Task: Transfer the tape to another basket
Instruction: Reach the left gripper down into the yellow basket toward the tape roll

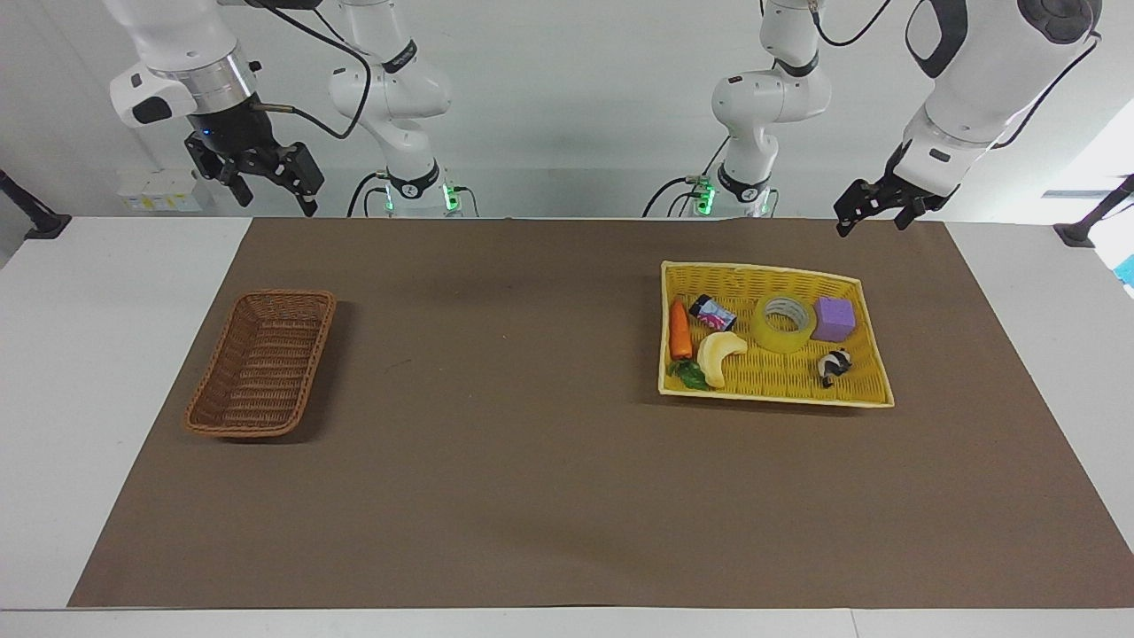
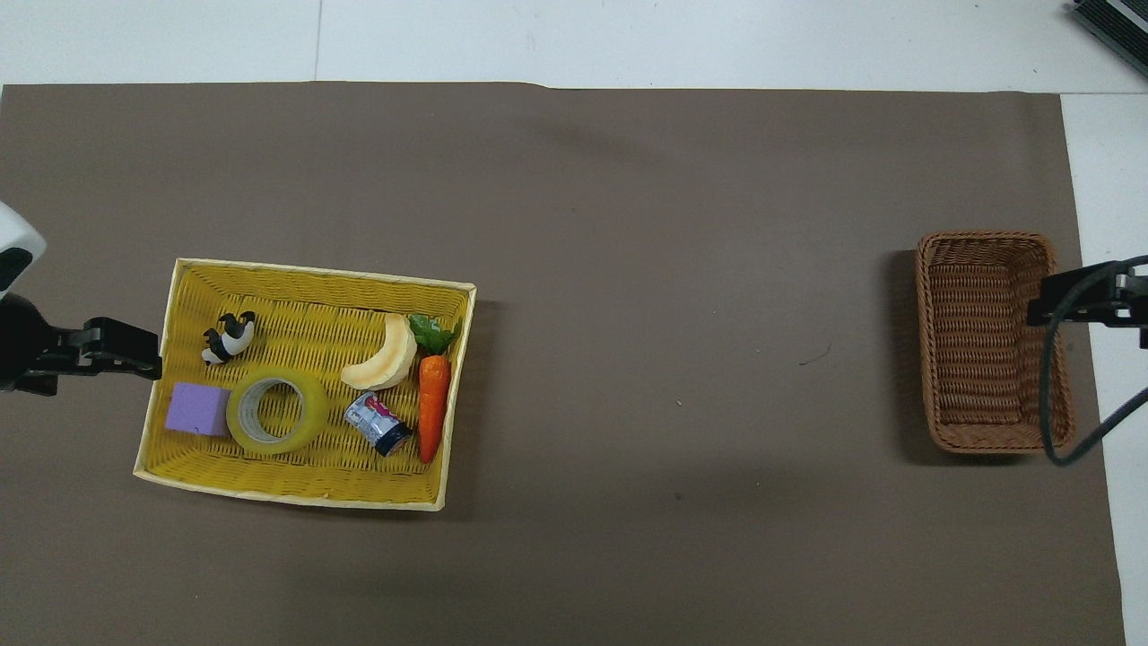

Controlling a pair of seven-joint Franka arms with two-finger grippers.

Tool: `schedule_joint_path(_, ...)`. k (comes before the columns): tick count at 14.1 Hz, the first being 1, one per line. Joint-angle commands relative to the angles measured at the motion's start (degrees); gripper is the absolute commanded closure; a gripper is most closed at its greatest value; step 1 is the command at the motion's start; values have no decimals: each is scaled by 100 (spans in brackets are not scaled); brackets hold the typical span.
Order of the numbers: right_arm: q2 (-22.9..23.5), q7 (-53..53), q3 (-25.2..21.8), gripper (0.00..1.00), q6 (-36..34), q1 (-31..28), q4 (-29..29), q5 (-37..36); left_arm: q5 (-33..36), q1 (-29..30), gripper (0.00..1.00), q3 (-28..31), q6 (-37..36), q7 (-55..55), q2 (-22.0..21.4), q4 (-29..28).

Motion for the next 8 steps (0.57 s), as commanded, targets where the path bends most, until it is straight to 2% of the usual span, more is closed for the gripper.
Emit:
schedule_joint_path(1, -102, -98, 13, 0, 59, -41, -121, 41, -60, -134, 0, 27, 464, -619, -243, -558)
schedule_joint_path(8, -111, -98, 13, 0, 59, -41, -121, 41, -164, -20, 0, 44, 1088, -727, -322, -1436)
